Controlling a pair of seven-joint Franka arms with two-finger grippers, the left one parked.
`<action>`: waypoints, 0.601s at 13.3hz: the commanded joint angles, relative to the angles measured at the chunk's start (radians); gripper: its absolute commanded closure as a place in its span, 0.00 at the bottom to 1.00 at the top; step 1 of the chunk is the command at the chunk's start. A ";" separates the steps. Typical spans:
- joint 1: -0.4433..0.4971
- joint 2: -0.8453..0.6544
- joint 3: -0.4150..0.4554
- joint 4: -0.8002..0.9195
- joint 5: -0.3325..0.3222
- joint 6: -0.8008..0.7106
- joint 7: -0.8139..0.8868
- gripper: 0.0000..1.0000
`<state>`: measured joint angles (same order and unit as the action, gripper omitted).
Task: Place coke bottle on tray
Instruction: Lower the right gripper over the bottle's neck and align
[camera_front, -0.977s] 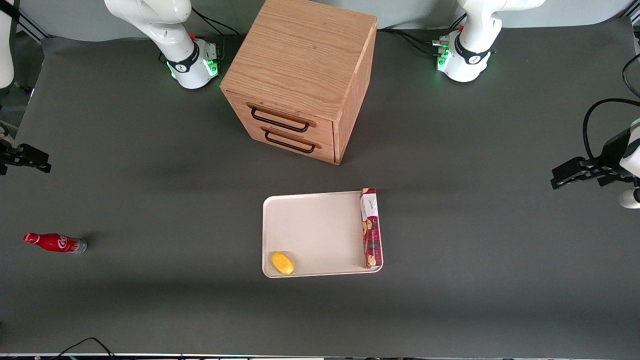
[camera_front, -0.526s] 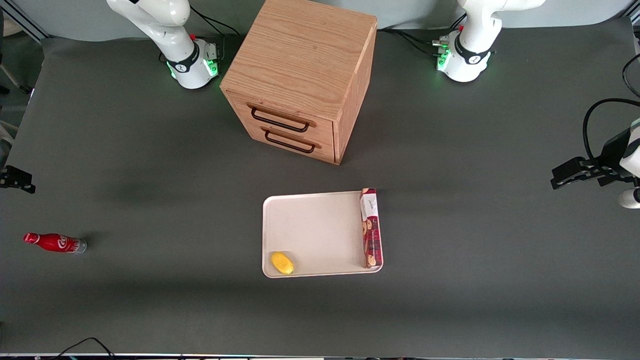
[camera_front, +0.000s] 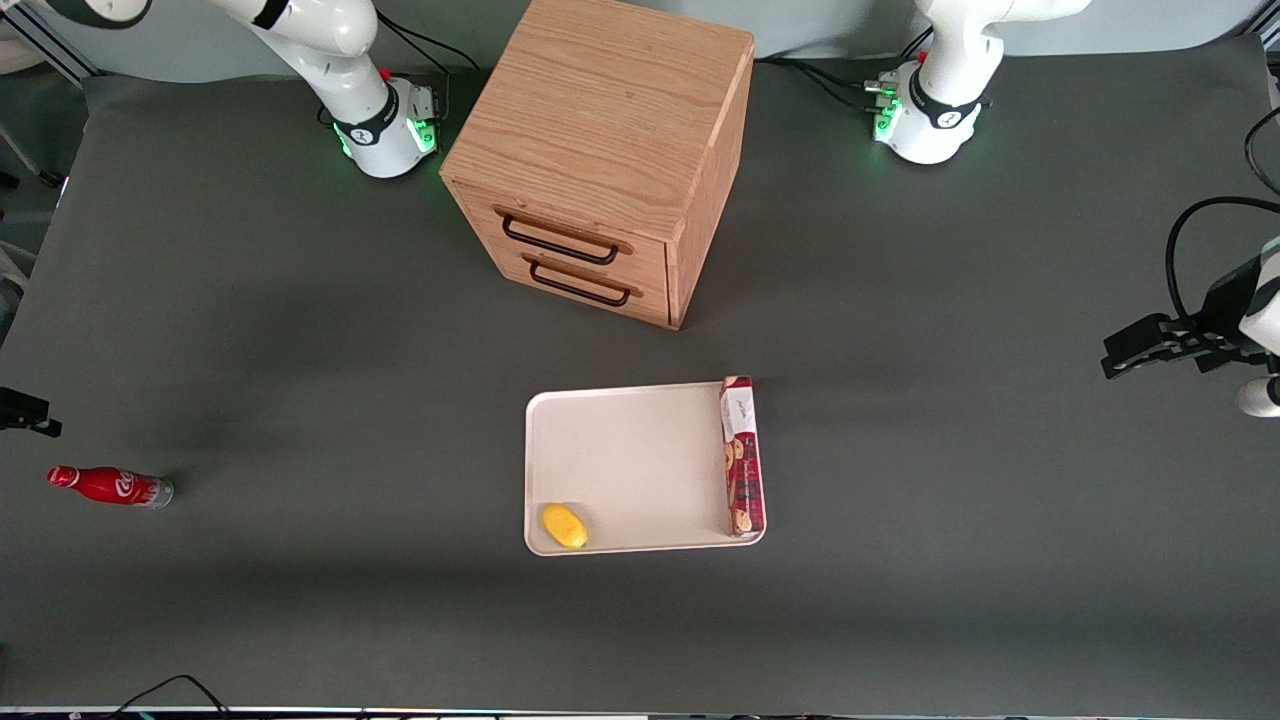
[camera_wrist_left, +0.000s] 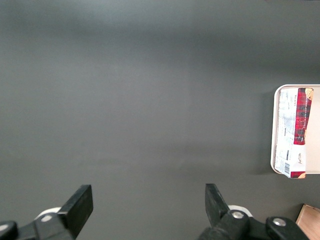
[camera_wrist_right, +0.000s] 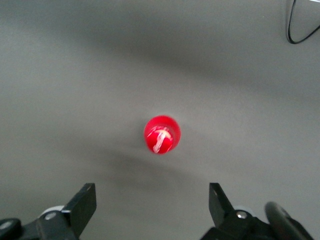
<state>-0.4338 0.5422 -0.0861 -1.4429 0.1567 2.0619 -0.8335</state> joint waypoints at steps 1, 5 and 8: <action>-0.003 0.117 0.005 0.136 0.035 -0.042 -0.018 0.00; 0.000 0.140 0.003 0.150 0.037 -0.045 0.011 0.00; 0.004 0.169 0.003 0.156 0.035 -0.046 0.019 0.00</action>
<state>-0.4318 0.6775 -0.0815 -1.3332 0.1657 2.0382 -0.8290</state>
